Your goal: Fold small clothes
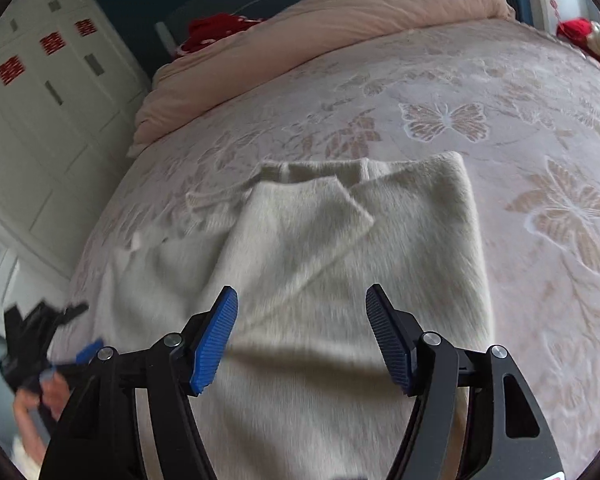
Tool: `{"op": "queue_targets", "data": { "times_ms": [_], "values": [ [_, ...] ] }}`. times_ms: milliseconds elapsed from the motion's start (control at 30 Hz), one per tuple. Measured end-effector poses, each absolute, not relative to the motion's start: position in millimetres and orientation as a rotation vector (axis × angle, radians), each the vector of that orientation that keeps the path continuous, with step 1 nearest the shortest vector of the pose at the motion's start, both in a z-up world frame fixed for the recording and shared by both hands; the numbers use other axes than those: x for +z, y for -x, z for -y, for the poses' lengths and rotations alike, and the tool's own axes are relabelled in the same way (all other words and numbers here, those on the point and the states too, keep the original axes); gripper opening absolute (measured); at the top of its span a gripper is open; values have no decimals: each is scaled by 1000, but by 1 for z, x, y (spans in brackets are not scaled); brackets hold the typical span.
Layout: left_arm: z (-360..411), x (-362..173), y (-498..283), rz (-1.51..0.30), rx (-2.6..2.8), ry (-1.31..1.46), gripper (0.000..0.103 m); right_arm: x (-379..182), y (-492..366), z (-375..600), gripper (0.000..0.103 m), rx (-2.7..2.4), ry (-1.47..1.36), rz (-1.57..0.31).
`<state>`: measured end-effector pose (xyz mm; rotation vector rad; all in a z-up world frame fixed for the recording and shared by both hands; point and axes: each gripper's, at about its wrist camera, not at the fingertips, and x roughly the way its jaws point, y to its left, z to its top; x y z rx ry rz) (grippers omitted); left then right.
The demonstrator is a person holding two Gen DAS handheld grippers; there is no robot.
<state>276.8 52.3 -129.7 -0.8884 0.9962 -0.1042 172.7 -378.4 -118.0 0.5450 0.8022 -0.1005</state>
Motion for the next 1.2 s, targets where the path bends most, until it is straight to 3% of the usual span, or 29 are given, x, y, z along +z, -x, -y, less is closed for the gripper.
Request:
{"op": "queue_targets", "data": {
  "times_ms": [167, 233, 300, 500, 533, 567, 633, 667, 767, 900, 1033, 1133, 1200],
  "values": [
    [-59, -138, -276, -970, -99, 944, 67, -147, -216, 394, 63, -98, -737, -831],
    [-62, -140, -274, -962, -94, 977, 67, -155, -224, 395, 44, -91, -796, -826],
    [-68, -137, -263, -934, -96, 1004, 67, -161, -231, 394, 11, -93, -833, -830],
    [-66, -147, -257, -1008, -119, 1039, 67, -109, -229, 372, 9, 6, -745, -685],
    [-65, -150, -260, -1017, -109, 1042, 62, -91, -224, 368, 9, 37, -729, -640],
    [-63, -151, -265, -1018, -98, 1042, 56, -68, -215, 363, 9, 67, -700, -583],
    [-61, -150, -278, -1012, -95, 1020, 14, -36, -195, 360, 9, 69, -625, -502],
    [-62, -148, -281, -1007, -94, 1026, 9, -30, -187, 361, 8, 60, -608, -479],
    [-69, -142, -283, -965, -98, 1005, 9, -54, -163, 383, 8, -48, -580, -524],
    [-56, -158, -280, -1033, -91, 924, 7, -161, -165, 413, 7, -180, -647, -821],
    [-47, -153, -275, -1010, -99, 823, 8, -154, -147, 413, 7, -165, -666, -737],
    [-47, -155, -277, -1013, -106, 822, 9, -163, -148, 412, 11, -190, -574, -807],
    [-47, -153, -278, -1009, -122, 807, 10, -156, -127, 413, 18, -235, -603, -773]
  ]
}}
